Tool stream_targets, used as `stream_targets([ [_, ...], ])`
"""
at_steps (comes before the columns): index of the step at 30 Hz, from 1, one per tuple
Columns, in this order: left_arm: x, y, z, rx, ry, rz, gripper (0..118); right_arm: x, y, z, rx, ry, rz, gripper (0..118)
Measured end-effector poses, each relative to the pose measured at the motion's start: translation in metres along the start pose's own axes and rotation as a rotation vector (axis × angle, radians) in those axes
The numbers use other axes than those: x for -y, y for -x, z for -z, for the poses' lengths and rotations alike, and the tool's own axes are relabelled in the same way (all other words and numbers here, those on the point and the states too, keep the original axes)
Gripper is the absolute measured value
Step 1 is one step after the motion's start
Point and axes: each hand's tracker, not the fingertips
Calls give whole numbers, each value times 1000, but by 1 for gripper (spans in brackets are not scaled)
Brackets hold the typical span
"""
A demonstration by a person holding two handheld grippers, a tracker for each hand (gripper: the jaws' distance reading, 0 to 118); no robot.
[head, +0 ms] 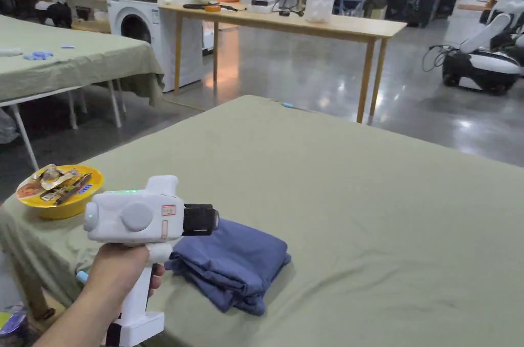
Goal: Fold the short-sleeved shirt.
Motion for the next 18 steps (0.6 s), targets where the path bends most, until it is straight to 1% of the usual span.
stream_targets([
  [1, -1, -19, -15, 39, -37, 42, 111, -4, -3, -8, 23, -20, -7, 1],
  [2, -1, -50, -42, 56, -63, 75, 103, -10, -6, -16, 50, -47, -12, 1],
  [3, 2, -76, -56, 80, -96, 126, 79, -17, -8, -25, 81, -82, -8, 1],
  [4, 6, -104, -66, 70, -142, 181, 49, -26, -9, -35, 114, -119, -1, 2],
  [5, 11, -131, -74, 48, -172, 226, 16, -34, -9, -42, 159, -157, 4, 2],
  [6, 14, -158, -81, 39, -223, 280, 6, -43, -9, -48, 203, -185, -9, 2],
  [7, 19, -185, -88, 39, -263, 310, 5, -52, -10, -54, 238, -213, -33, 2],
  [8, 23, -205, -94, 87, -283, 309, 5, -59, -12, -58, 267, -245, -50, 2],
  [9, 30, -228, -100, 135, -274, 274, 5, -67, -13, -64, 289, -278, -63, 2],
  [11, 40, -270, -106, 189, -325, 285, 5, -79, -19, -77, 307, -350, -41, 4],
  [13, 47, -307, -115, 199, -365, 353, 5, -87, -30, -85, 327, -367, -23, 6],
  [14, 48, -321, -120, 211, -368, 360, 5, -90, -33, -89, 347, -378, -25, 7],
  [15, 49, -334, -123, 229, -370, 369, 5, -93, -36, -95, 369, -405, -37, 7],
  [18, 44, -361, -122, 222, -375, 387, 5, -102, -43, -109, 420, -469, -75, 6],
])
